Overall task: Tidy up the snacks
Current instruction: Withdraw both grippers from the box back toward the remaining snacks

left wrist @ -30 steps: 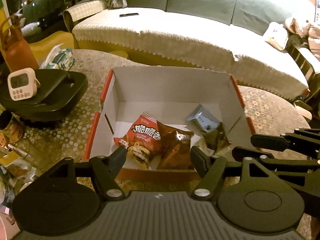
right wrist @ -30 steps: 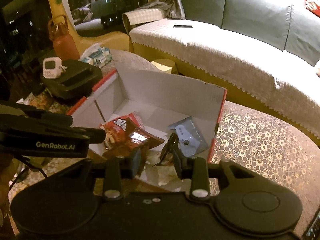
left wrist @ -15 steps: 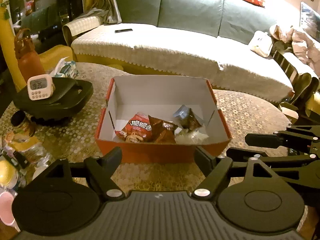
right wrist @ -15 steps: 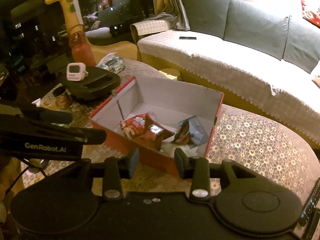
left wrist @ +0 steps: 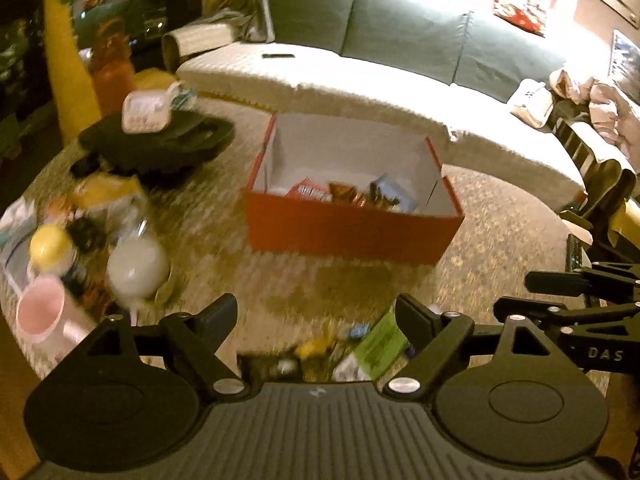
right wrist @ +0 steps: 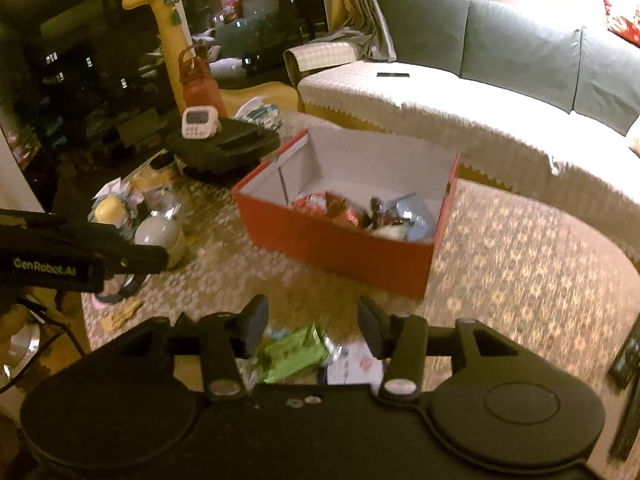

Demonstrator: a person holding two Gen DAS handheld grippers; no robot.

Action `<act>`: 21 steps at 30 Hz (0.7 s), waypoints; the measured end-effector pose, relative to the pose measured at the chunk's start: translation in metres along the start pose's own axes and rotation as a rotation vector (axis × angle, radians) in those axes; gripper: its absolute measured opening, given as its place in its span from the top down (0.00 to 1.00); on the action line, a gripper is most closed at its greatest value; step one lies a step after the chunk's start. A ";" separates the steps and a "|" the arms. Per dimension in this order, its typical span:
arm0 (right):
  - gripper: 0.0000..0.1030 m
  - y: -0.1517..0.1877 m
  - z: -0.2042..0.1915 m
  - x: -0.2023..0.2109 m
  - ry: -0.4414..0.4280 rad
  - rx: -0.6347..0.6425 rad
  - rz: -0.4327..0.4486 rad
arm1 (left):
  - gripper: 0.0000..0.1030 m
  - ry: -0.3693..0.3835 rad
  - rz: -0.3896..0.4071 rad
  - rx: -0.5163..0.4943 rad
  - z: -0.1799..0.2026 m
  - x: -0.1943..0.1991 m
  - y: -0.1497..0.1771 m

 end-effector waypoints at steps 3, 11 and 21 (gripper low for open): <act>0.44 0.016 -0.002 0.002 -0.002 -0.009 -0.005 | 0.16 -0.012 -0.017 0.022 -0.005 0.003 0.022; 0.11 0.059 -0.003 0.001 -0.004 -0.041 -0.012 | 0.16 0.003 -0.125 0.125 -0.012 -0.006 0.085; 0.04 0.093 0.004 -0.008 0.048 -0.082 -0.040 | 0.16 -0.069 -0.258 0.244 -0.035 -0.044 0.131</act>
Point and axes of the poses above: each gripper's, at about its wrist camera, not at the fingertips, and x roughly against the way its jaws point, z to its right, y to its underside, the point moved 7 cm from there along -x, roughly the way its jaws point, and after that the axes turned 8 degrees about -x, right-handed, at the moved point
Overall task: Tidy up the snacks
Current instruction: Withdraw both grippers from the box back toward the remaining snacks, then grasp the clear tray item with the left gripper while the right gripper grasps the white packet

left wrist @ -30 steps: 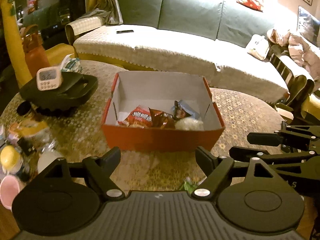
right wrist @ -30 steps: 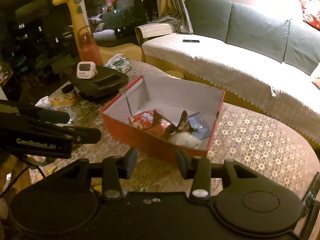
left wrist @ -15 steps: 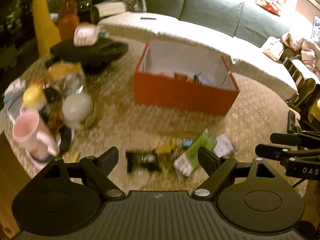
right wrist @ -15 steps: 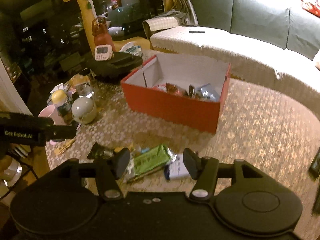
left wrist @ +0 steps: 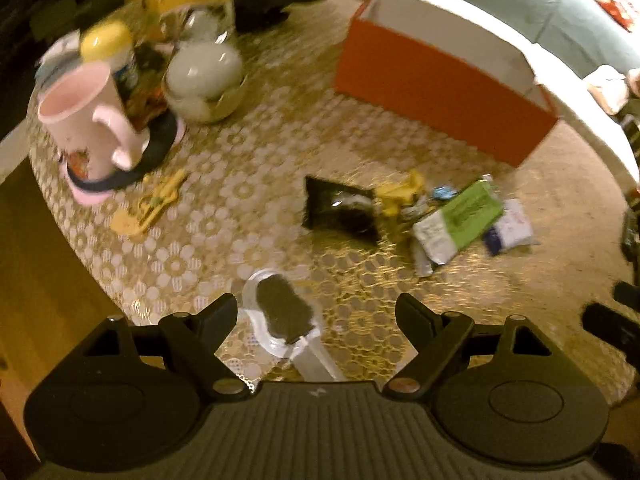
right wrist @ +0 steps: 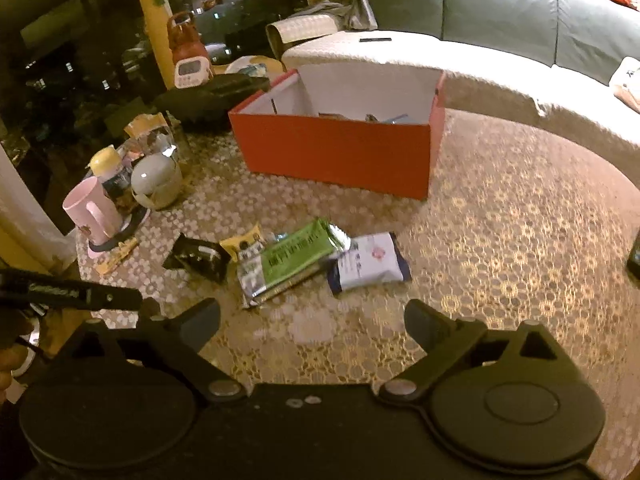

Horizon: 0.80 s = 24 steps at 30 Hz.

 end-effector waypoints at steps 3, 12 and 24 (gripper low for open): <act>0.04 0.005 0.002 -0.005 0.038 -0.002 0.000 | 0.16 0.008 -0.051 0.067 -0.006 -0.016 0.001; 0.04 0.012 0.005 -0.015 0.051 -0.004 -0.028 | 0.18 -0.057 -0.153 0.109 -0.005 -0.047 0.008; 0.06 0.014 0.007 -0.021 0.035 -0.017 -0.047 | 0.59 -0.104 -0.161 0.102 -0.008 -0.052 0.007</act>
Point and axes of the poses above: each gripper's, at about its wrist camera, not at the fingertips, and x roughly against the way its jaws point, z to its right, y to its underside, the point moved 7 cm from there along -x, roughly the way its jaws point, and after that the axes turned 8 degrees about -x, right-handed, at the moved point
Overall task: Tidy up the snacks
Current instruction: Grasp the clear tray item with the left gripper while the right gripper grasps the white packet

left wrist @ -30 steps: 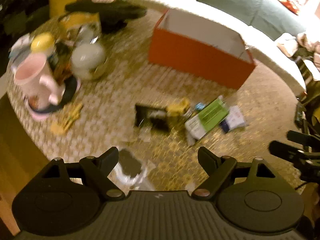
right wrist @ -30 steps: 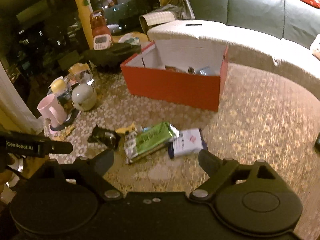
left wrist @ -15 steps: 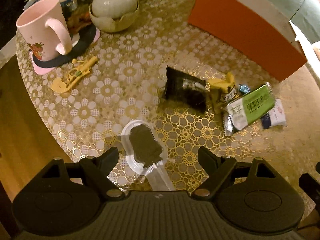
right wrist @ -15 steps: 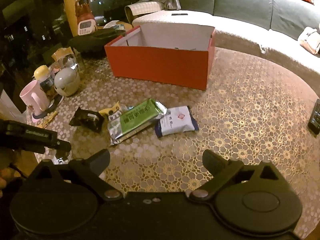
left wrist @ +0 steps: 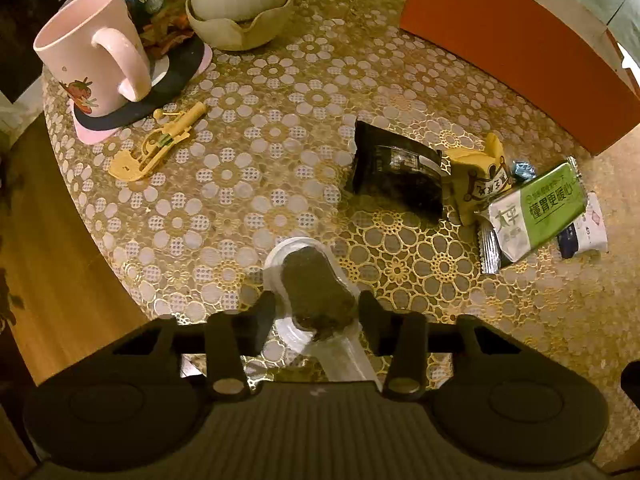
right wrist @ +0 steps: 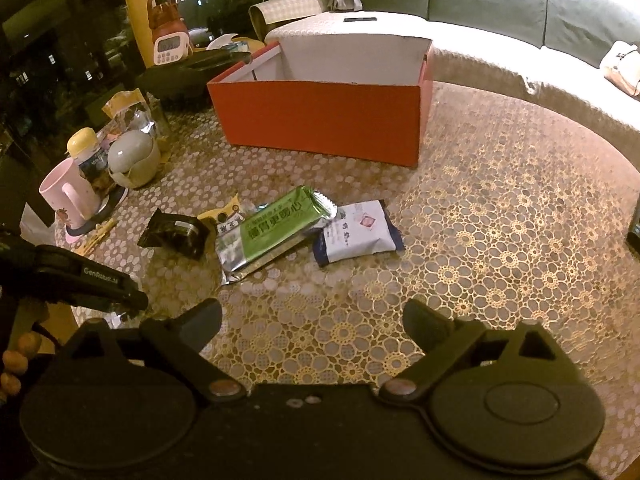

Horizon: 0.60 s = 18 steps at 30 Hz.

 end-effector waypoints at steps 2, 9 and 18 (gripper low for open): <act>0.06 0.001 0.001 -0.001 0.003 -0.001 -0.004 | 0.61 0.012 0.008 0.000 0.001 0.001 0.000; 0.07 0.002 0.007 -0.007 0.020 -0.013 -0.020 | 0.61 0.049 0.029 0.009 0.002 0.002 0.000; 0.09 -0.009 0.022 -0.023 0.063 0.030 -0.022 | 0.61 0.106 0.062 -0.018 0.010 0.011 -0.003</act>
Point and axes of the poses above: each gripper's, at about its wrist camera, not at the fingertips, and x roughly against the way its jaws point, z to its right, y to its underside, the point moved 7 cm from there along -x, roughly the way its jaws point, and after that the axes turned 8 degrees about -x, right-handed, at the moved point
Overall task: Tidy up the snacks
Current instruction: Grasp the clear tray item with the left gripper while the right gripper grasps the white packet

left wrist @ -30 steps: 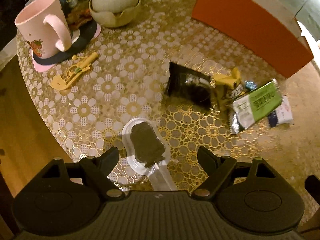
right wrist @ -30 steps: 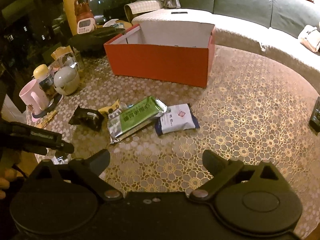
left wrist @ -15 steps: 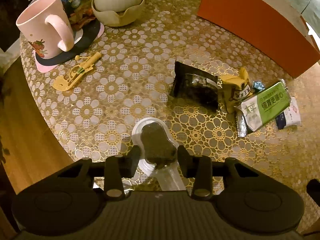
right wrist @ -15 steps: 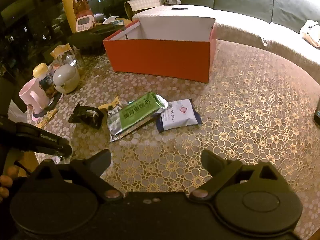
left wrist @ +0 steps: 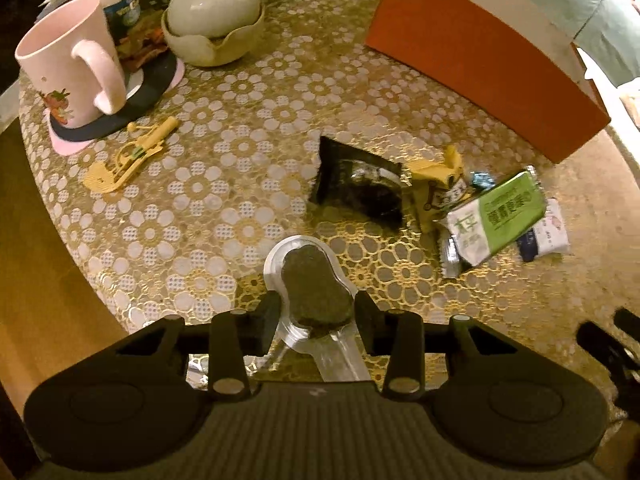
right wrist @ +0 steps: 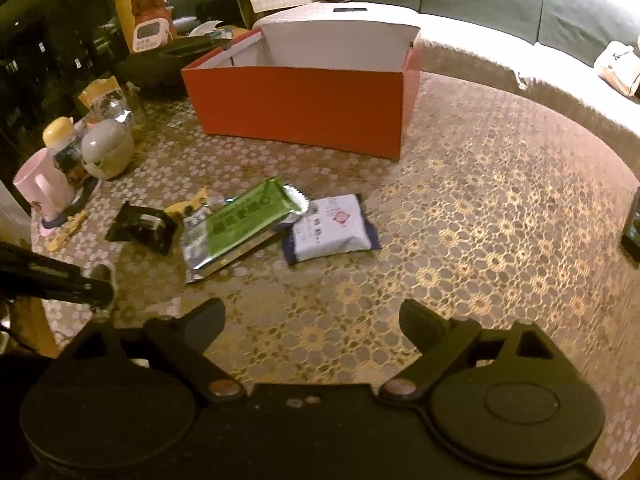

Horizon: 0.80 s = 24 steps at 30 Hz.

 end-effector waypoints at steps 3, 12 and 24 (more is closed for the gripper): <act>0.10 -0.006 0.004 -0.012 0.007 0.026 -0.001 | 0.61 0.020 0.011 -0.017 0.005 0.002 -0.002; 0.13 -0.028 0.001 -0.060 0.015 0.096 -0.037 | 0.61 0.067 0.012 -0.046 0.014 0.002 -0.011; 0.24 -0.035 -0.002 -0.092 0.026 0.159 -0.051 | 0.61 0.086 -0.012 -0.043 0.019 -0.010 -0.018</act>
Point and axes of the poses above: each gripper's, at about its wrist camera, not at the fingertips, and x roughly against the way its jaws point, z to its right, y to its underside, the point moved 7 cm from there along -x, roughly the way its jaws point, and after that the axes turned 8 degrees about -x, right-handed, at the moved point
